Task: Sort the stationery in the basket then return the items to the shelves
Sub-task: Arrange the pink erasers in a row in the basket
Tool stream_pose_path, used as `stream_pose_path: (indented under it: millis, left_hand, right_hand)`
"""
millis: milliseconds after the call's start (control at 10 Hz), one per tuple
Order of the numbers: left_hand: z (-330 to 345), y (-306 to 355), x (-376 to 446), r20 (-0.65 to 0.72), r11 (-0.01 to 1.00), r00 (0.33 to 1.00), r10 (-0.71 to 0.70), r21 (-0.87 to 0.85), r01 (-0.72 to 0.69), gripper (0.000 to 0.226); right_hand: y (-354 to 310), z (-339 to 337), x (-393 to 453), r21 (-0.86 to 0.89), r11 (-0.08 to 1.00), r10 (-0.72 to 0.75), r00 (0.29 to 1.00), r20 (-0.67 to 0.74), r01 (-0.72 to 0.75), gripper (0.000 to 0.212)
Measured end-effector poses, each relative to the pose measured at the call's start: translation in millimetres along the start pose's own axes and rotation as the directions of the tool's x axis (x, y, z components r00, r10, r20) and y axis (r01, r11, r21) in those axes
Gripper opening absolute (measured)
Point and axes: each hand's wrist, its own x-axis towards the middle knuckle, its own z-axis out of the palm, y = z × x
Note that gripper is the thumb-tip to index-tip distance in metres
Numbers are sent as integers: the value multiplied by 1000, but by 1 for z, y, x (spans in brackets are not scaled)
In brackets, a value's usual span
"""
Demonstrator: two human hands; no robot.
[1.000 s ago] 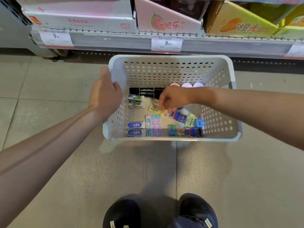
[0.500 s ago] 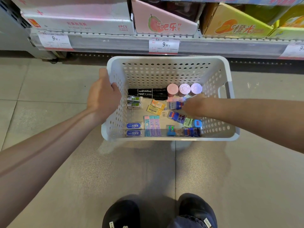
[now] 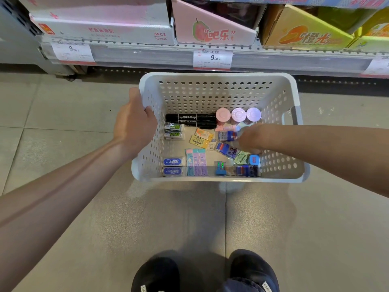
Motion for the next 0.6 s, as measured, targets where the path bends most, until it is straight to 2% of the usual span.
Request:
stream_pose_path:
  millis: [100, 200, 300, 400, 500, 600]
  left_hand:
    - [0, 0, 0, -3, 1000, 1000, 0, 2, 0, 21]
    - [0, 1, -1, -4, 1000, 1000, 0, 6, 0, 20]
    - [0, 2, 0, -9, 1000, 1000, 2, 8, -2, 20]
    - [-1, 2, 0, -8, 1000, 1000, -4, 4, 4, 19]
    - [-1, 3, -1, -7, 1000, 1000, -7, 6, 7, 19]
    - [-1, 4, 0, -5, 1000, 1000, -24, 11, 24, 20]
  right_hand:
    - [0, 2, 23, -212, 972, -51, 969, 240, 103, 42]
    - [-9, -1, 13, -220, 976, 74, 951, 299, -7, 44]
    - [-10, -8, 13, -225, 974, 76, 951, 301, -7, 40]
    - [-13, -15, 16, -368, 929, 78, 950, 304, 42, 47]
    - [-11, -30, 12, -347, 937, 47, 963, 265, 50, 40]
    - [-8, -48, 9, -71, 997, -23, 973, 232, 41, 7]
